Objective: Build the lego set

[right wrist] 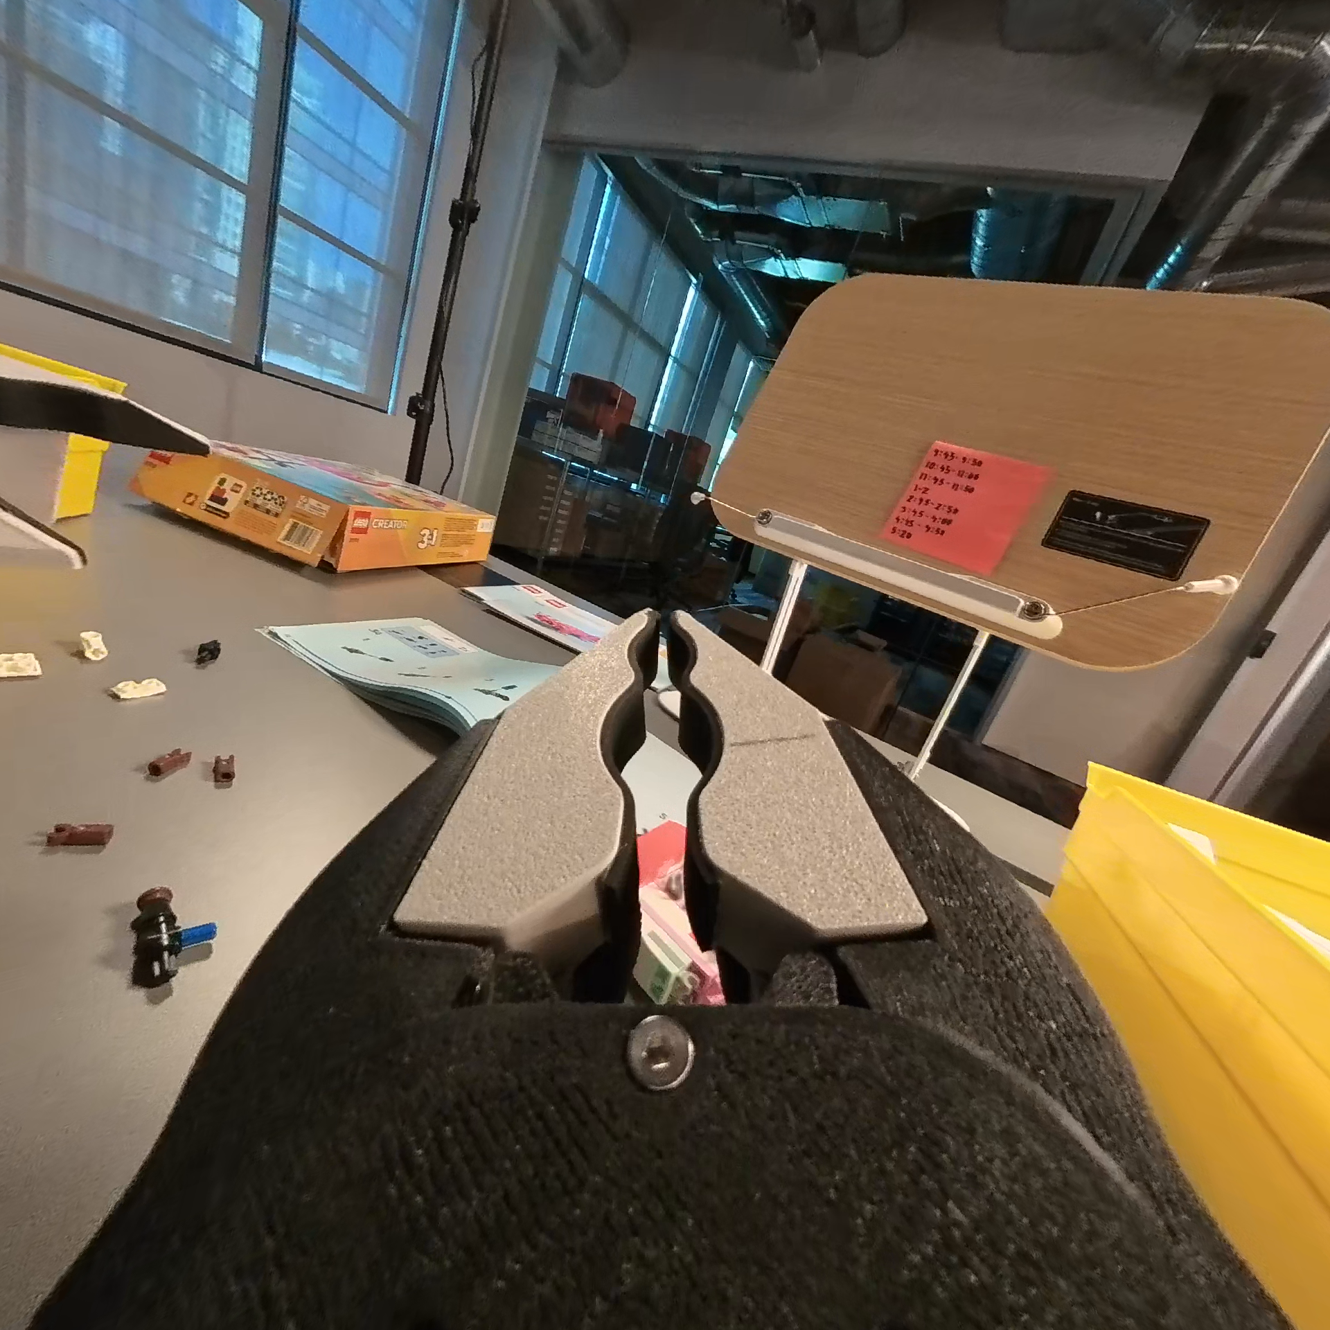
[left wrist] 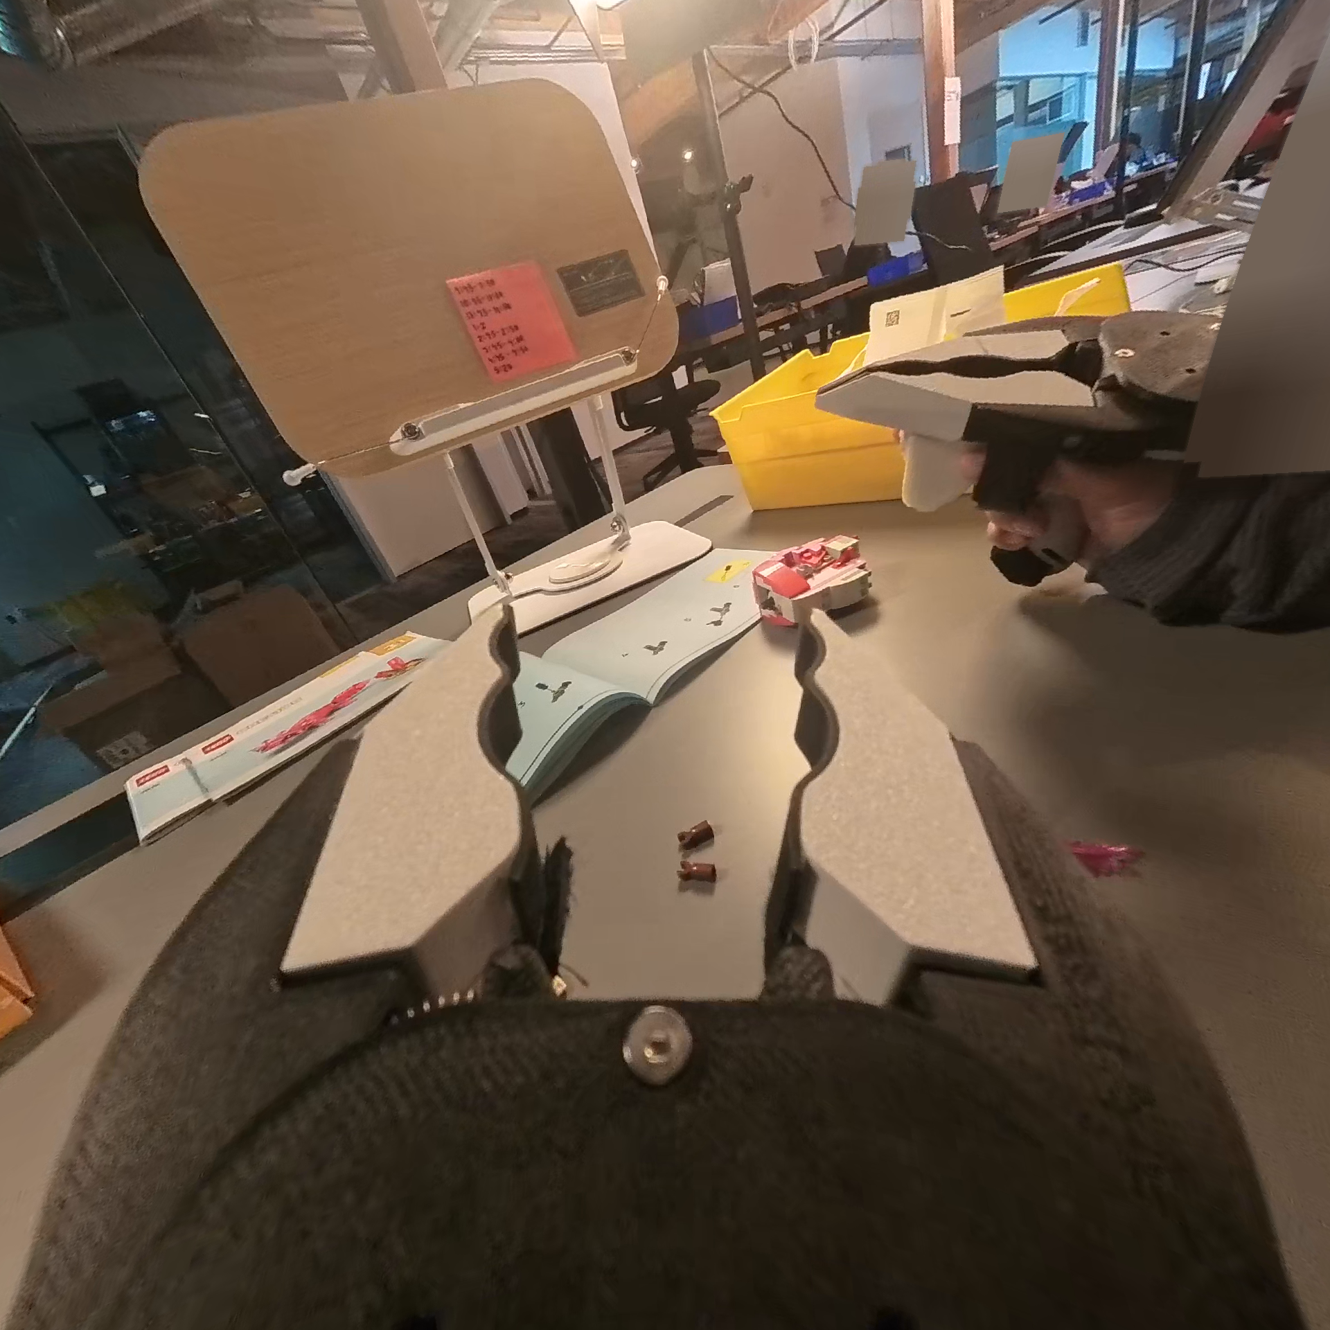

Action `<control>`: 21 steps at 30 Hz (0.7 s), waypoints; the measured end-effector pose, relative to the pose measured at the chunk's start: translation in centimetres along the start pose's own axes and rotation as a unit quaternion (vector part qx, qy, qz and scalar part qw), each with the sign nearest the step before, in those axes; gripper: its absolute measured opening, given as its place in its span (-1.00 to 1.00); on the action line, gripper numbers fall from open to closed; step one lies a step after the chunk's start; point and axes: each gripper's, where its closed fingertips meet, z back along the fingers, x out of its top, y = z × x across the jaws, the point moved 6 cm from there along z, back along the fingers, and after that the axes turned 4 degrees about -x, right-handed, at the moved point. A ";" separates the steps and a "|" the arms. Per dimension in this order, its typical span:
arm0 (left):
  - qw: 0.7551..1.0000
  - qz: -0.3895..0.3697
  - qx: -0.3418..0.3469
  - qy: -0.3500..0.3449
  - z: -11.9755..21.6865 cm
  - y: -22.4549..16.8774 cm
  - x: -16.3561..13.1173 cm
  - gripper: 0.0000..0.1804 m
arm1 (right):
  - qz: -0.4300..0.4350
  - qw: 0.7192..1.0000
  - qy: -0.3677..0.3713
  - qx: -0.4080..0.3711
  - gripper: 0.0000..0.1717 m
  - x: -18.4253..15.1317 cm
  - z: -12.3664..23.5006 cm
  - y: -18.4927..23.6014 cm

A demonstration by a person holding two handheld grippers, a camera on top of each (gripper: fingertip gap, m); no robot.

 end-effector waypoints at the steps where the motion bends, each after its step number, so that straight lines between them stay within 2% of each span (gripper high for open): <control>1: 1.000 0.002 -0.001 -0.001 0.0 0.0 0.0 -0.15 | 0.000 1.000 0.001 0.001 -1.00 0.0 0.0 0.0; 11: 1.000 -0.003 0.018 -0.007 0.1 0.2 0.2 -0.20 | 0.001 1.000 0.006 0.008 -1.00 -0.2 -0.1 0.2; 16: 0.985 -0.011 0.171 -0.013 0.9 2.9 0.4 -0.56 | 0.000 1.000 0.008 0.013 -1.00 -0.3 -0.2 0.4; 17: 0.982 -0.014 0.187 -0.020 1.2 3.2 0.6 -0.67 | -0.001 1.000 0.009 0.014 -1.00 -0.3 -0.2 0.4; 19: 0.975 -0.005 0.223 -0.023 1.7 3.8 0.7 -1.00 | 0.000 1.000 0.011 0.014 -1.00 -0.3 -0.2 0.4; 21: 0.971 0.001 0.238 0.006 1.6 4.2 0.3 -1.00 | 0.000 1.000 0.011 0.015 -1.00 -0.3 -0.3 0.4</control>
